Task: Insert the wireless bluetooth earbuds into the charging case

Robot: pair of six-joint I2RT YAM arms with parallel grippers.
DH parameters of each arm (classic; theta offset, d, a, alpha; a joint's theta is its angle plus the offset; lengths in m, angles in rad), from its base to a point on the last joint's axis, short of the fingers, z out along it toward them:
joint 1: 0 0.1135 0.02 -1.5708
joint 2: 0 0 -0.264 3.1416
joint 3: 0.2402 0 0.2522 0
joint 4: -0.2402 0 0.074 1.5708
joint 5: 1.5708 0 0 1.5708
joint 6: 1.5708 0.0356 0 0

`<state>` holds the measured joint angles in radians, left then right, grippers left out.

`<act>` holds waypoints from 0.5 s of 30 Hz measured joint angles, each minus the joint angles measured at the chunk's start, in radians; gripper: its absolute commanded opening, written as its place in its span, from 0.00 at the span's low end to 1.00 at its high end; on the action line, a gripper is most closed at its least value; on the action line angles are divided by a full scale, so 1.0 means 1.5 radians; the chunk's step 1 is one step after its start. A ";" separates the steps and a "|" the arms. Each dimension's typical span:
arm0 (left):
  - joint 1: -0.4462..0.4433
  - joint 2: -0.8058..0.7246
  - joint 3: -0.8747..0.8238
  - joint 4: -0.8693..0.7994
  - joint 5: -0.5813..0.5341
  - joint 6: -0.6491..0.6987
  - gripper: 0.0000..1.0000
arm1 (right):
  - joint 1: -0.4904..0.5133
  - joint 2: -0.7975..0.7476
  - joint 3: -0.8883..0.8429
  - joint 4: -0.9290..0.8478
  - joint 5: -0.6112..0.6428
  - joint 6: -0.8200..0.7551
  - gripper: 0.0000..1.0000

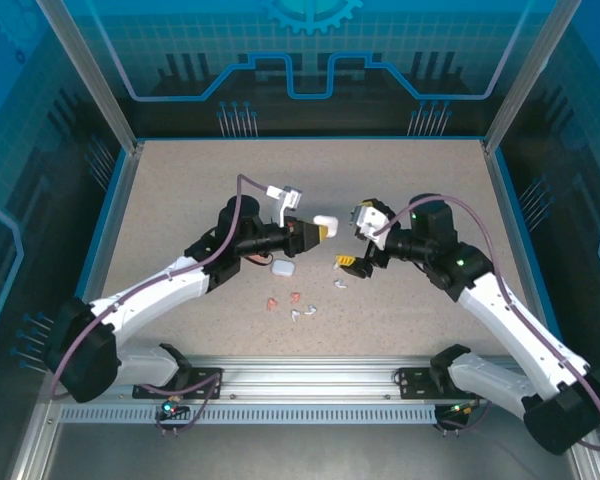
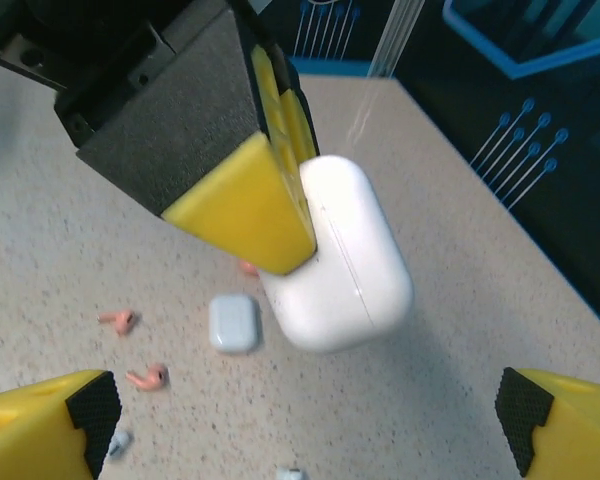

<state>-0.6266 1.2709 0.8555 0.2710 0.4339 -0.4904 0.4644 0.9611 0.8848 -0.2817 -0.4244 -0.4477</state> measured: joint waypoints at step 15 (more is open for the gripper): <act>-0.001 -0.070 -0.035 0.162 0.081 0.268 0.00 | -0.005 -0.084 -0.051 0.186 -0.041 0.166 1.00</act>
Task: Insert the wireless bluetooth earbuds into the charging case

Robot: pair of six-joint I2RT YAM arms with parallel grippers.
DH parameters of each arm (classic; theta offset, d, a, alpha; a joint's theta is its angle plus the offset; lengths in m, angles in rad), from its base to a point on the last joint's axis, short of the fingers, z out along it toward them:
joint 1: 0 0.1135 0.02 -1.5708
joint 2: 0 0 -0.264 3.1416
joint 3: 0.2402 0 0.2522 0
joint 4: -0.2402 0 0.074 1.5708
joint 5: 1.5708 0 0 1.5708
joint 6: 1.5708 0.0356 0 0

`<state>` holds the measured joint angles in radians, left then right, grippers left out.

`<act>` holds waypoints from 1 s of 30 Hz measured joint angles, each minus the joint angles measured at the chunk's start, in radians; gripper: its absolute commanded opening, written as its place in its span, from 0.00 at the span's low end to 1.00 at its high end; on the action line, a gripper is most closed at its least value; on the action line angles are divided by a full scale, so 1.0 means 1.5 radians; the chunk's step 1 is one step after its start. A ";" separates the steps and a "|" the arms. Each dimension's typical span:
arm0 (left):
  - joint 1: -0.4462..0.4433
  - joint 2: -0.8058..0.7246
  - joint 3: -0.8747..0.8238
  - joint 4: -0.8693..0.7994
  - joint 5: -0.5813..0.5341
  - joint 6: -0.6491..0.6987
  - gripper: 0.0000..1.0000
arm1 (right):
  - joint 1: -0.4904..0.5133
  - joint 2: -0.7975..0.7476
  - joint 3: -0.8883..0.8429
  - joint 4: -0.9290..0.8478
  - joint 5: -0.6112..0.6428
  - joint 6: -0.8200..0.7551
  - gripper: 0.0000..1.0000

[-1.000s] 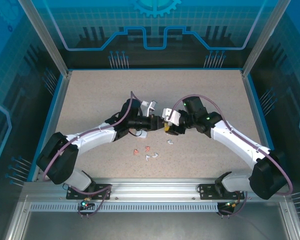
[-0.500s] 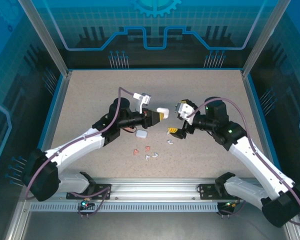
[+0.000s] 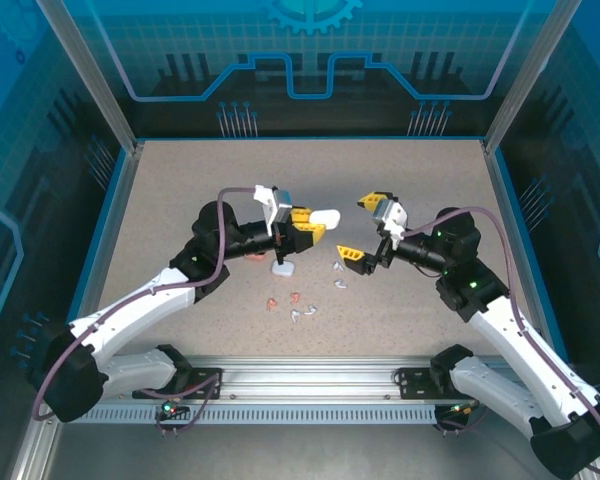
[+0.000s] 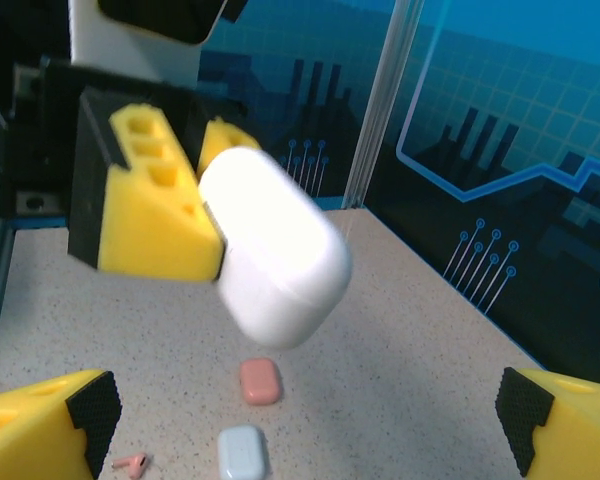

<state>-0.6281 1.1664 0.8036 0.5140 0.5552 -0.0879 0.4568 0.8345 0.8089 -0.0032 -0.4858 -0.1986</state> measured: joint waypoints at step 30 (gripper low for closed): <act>-0.002 0.025 -0.032 0.100 0.022 0.101 0.00 | 0.000 0.108 0.112 -0.011 -0.013 0.007 0.97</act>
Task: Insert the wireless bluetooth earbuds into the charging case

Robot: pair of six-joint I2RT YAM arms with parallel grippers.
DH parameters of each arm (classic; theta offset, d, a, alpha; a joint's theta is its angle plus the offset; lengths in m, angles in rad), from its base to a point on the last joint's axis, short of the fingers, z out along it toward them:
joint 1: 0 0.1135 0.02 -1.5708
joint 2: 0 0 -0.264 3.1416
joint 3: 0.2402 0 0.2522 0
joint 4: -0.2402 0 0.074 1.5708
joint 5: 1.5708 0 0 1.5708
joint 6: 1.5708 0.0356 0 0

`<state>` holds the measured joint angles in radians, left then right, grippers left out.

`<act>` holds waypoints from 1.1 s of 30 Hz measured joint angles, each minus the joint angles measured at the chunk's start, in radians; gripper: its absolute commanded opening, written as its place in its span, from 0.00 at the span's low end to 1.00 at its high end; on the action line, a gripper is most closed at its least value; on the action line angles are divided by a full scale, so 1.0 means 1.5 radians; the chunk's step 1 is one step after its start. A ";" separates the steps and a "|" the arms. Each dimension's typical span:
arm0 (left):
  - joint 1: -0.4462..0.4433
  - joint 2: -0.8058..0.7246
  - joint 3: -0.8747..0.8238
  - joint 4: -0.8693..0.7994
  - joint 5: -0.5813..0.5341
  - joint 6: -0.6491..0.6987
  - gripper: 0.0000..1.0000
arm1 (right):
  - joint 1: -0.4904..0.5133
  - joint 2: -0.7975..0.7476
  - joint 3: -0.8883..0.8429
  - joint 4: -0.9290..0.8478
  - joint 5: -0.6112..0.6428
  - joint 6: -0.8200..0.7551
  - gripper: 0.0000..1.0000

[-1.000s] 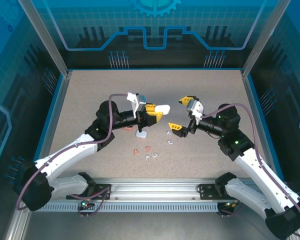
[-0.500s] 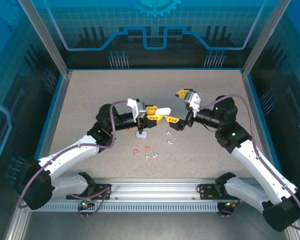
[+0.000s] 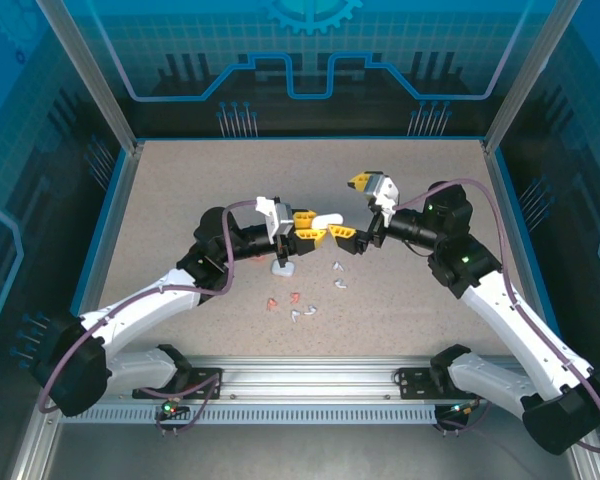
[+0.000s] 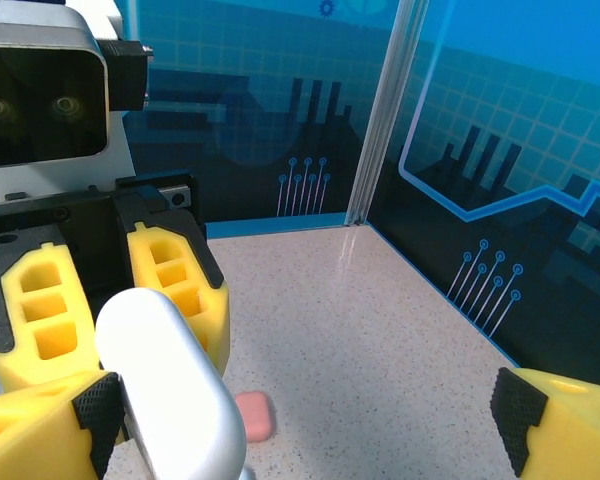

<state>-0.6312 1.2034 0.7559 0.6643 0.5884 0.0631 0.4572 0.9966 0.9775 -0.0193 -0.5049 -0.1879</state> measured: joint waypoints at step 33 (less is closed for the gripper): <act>-0.006 -0.017 -0.083 0.005 -0.049 0.023 0.00 | -0.023 -0.014 0.108 -0.150 0.111 0.099 0.99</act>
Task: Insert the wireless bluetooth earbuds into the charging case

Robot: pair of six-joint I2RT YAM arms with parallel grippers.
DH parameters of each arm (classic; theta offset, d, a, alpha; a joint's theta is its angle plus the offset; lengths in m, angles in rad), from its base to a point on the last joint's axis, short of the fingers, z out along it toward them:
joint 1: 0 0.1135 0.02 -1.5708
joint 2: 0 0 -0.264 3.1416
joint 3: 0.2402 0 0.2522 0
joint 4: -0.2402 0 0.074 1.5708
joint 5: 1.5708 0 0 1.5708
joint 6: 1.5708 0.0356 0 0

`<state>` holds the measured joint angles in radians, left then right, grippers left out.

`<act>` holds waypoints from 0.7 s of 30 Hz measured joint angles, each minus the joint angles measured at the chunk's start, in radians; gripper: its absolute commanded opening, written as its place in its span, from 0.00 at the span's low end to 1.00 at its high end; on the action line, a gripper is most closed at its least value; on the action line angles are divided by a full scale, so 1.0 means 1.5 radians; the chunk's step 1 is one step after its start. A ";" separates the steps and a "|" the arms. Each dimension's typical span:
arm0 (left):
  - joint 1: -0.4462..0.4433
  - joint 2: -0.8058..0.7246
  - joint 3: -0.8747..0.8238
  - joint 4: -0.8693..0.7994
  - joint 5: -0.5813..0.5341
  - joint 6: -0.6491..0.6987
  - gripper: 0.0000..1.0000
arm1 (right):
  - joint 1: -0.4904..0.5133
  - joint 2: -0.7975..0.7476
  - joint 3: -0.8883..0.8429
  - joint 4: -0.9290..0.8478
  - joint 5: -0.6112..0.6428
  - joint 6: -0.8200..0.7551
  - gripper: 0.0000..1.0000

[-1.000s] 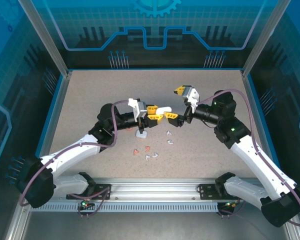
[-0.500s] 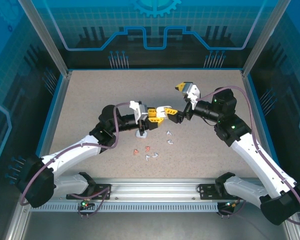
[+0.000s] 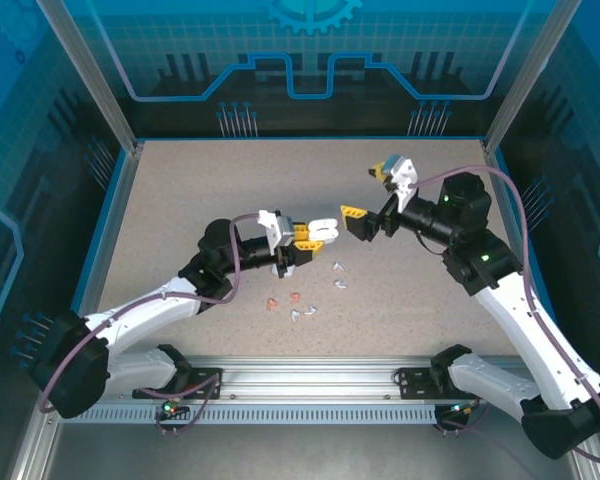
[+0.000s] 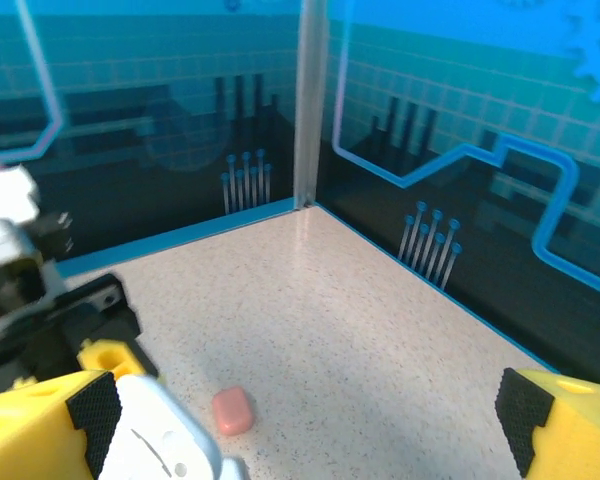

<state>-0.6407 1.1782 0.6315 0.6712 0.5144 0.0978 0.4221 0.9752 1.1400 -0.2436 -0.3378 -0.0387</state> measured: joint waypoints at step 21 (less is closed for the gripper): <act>0.000 -0.251 -0.084 -0.111 -0.090 0.055 0.00 | -0.006 0.269 0.045 -0.363 0.176 0.201 0.82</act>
<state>-0.6407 0.8021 0.5053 0.5053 0.3794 0.1806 0.4126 1.3785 1.2068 -0.7879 -0.0734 0.2623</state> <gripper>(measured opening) 0.225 0.870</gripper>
